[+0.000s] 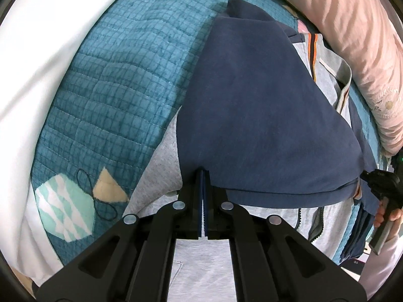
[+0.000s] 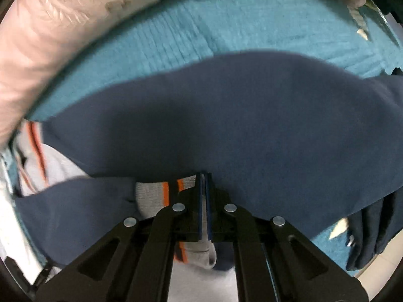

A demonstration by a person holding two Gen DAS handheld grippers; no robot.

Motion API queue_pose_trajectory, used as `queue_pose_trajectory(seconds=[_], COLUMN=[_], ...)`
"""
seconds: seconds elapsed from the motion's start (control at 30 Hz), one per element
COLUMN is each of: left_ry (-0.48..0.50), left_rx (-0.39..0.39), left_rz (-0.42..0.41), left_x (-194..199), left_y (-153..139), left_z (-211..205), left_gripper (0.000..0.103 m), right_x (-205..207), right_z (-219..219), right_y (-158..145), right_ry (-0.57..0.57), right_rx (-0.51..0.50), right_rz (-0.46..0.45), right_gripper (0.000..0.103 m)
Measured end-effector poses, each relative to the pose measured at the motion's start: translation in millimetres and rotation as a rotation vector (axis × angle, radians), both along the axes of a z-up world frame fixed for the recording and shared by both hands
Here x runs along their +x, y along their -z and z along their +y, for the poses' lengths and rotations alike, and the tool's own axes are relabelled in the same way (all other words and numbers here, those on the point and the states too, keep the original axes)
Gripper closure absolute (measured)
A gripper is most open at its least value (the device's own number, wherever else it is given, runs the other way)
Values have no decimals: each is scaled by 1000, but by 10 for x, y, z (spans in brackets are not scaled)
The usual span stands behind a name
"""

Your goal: Fold large clothes

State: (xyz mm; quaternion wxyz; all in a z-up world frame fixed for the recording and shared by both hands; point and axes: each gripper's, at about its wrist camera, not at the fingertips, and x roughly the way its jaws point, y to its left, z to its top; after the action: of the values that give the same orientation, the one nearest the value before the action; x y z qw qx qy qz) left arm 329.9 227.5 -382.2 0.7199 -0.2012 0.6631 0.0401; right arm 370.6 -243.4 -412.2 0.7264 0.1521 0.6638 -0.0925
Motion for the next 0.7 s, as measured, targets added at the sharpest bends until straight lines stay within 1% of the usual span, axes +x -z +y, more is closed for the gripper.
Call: queue_pose_trajectory(seconds=[0.1,0.17,0.2,0.23,0.27,0.3,0.37,0.4,0.47,0.5,0.53,0.57,0.6,0.7], left_ry=[3,1,0,0,-1,-2,-7,-8,-9,-11,-12,-11,-10,-13], left_rx=[9,10,10,11,13,15,14,14,14,13,13,12,12,10], left_rz=[3,5,3,1,0,-1,-2,-3,-4,-5,-5,-4,-3,0], left_x=[7,8,5,8,11,11,8,9,-4,-8,-13,-13,-14,-10], left_y=[-7,-8,-7,-6,-3,-4,0,0,11,12,11,10,11,10], left_z=[-16,-26,-33,-35,-53,-60,-67,-70,-65,-65,-63,-65,-64,-48], left_gripper=[103,103,103,103,103,102,102,102,102,102,102,102,102,102], right_x=[27,26,2,-24,-76,-134,-235,-288,-344,-359,-375,-383,-384,-410], right_z=[89,108,91,74,47,23,-18,-39,-43,-48,-54,-57,-57,-124], right_y=[-76,-200,-276,-323,-369,-386,-356,-309,-157,-110,-75,-82,-127,-338], right_ry=[-25,-44,-50,-53,-52,-52,-57,-58,-61,-58,-49,-40,-38,-31], right_rx=[-50,-67,-56,-44,-38,-38,-26,-3,16,22,49,64,37,22], right_rz=[15,6,-8,-19,-23,-20,-4,6,31,33,27,18,16,-25], right_gripper=[99,97,92,81,76,73,73,73,74,84,93,101,103,103])
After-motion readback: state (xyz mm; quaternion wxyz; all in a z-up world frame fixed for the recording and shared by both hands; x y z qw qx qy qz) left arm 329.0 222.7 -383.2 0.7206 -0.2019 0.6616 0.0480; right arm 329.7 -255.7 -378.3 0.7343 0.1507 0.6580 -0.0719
